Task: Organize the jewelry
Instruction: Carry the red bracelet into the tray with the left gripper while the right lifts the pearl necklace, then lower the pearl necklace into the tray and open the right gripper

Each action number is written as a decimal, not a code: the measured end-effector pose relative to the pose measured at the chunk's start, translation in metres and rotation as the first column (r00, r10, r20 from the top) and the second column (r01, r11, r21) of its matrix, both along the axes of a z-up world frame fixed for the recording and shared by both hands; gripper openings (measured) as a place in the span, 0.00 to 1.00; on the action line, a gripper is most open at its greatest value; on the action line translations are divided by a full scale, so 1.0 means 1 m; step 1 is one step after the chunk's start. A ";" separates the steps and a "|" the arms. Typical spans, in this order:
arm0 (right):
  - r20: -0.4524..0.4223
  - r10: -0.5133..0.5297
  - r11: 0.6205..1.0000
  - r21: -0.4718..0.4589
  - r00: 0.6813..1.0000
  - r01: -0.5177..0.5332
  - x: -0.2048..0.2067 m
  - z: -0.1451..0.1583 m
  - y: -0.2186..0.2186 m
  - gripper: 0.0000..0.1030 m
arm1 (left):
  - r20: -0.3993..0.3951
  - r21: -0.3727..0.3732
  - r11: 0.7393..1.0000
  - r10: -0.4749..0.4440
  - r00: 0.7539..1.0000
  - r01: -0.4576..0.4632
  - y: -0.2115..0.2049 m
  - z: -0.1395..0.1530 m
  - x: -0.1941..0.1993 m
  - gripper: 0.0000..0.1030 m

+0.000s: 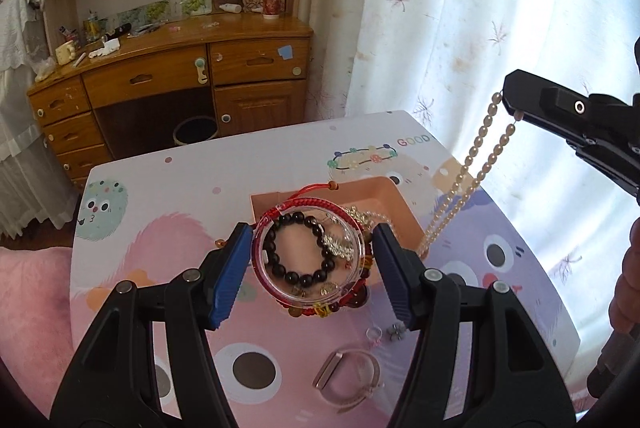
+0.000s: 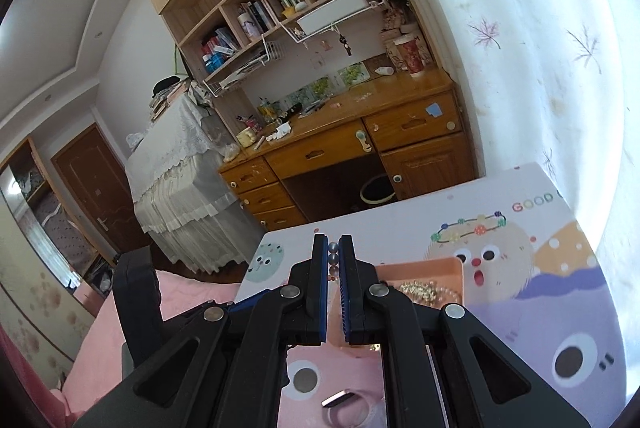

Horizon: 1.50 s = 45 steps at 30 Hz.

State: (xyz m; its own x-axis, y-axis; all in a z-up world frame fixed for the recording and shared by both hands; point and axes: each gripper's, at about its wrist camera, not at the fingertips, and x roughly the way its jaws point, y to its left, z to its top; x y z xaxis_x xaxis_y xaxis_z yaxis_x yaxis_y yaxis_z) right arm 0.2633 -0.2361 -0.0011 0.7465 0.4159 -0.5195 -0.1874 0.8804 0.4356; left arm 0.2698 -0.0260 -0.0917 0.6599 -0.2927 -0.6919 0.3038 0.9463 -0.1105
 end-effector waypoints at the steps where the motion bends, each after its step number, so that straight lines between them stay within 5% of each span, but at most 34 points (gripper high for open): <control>1: -0.006 0.004 1.000 -0.003 1.000 -0.004 0.005 -0.002 -0.001 0.04 | -0.001 -0.002 1.000 0.006 1.000 -0.006 -0.001 -0.003 0.004 0.57; 19: -0.120 0.009 0.998 -0.059 0.993 -0.017 0.065 -0.087 -0.034 0.05 | -0.118 0.016 0.998 0.068 0.991 -0.067 -0.027 -0.051 0.045 0.59; 24: -0.109 0.002 0.997 -0.074 0.994 -0.010 0.075 -0.097 -0.038 0.05 | -0.120 0.057 0.995 0.084 0.989 -0.077 -0.030 -0.058 0.043 0.73; 36: 0.008 -0.016 0.994 -0.106 1.000 0.017 0.087 -0.064 -0.034 0.05 | -0.196 0.070 0.988 0.152 0.969 -0.140 0.002 -0.074 0.019 0.74; 45: -0.031 0.001 0.995 -0.100 1.000 -0.004 0.084 -0.060 -0.025 0.05 | -0.272 0.068 0.980 0.199 0.941 -0.187 0.026 -0.091 -0.001 0.74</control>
